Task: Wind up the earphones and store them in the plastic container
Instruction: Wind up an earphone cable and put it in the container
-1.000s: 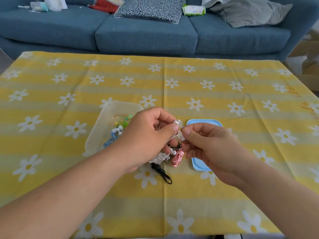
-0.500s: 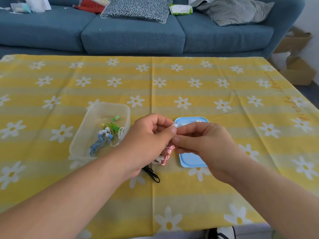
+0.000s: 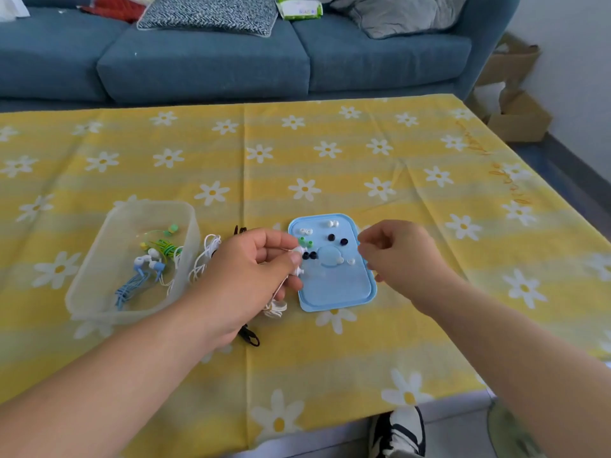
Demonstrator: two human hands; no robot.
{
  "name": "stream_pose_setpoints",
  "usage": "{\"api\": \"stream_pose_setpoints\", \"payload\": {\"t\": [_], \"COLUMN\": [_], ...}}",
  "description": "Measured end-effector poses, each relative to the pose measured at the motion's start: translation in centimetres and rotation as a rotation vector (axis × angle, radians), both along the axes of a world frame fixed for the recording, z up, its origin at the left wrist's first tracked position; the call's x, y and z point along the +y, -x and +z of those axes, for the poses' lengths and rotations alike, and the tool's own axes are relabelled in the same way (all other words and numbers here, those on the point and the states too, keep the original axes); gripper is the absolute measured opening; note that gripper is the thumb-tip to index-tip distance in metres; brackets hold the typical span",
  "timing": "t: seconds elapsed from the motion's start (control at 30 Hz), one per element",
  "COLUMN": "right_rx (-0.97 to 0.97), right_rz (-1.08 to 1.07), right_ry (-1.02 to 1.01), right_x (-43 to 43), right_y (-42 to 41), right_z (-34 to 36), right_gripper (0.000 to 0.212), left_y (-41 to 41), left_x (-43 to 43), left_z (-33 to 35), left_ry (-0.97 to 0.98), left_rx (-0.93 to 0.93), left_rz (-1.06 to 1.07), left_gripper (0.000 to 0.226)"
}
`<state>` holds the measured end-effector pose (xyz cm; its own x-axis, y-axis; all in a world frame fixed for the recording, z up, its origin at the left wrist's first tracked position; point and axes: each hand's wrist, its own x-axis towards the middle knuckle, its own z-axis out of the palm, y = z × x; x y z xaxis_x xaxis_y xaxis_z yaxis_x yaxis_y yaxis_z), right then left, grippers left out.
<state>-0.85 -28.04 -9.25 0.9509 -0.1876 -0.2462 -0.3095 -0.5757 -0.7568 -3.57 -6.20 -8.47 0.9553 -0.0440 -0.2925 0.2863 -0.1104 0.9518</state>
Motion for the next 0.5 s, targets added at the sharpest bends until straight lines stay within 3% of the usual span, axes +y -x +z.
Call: {"api": "stream_pose_setpoints", "payload": {"t": [0.13,0.37,0.43,0.5], "right_rx": [0.075,0.075,0.027,-0.049], "right_rz": [0.142,0.211,0.213,0.168], "right_ry": [0.185,0.374,0.384,0.246], "right_x": [1.1,1.5,1.5,1.9], "right_y": [-0.6,-1.2,-0.9,-0.8], "right_z": [-1.0,-1.1,-0.5,0.6], "right_gripper": [0.019,0.014,0.012,0.009], "left_y": [0.1,0.1,0.1,0.2], "left_x": [0.1,0.6,0.9,1.2], "left_z": [0.0,0.5,0.6,0.7], "left_ry": [-0.013,-0.017,-0.008,0.007], "left_rx": [0.002,0.0,-0.004,-0.01], "left_rz": [-0.009,-0.035,-0.03,-0.017], "left_gripper": [0.009,0.008,0.007,0.008]}}
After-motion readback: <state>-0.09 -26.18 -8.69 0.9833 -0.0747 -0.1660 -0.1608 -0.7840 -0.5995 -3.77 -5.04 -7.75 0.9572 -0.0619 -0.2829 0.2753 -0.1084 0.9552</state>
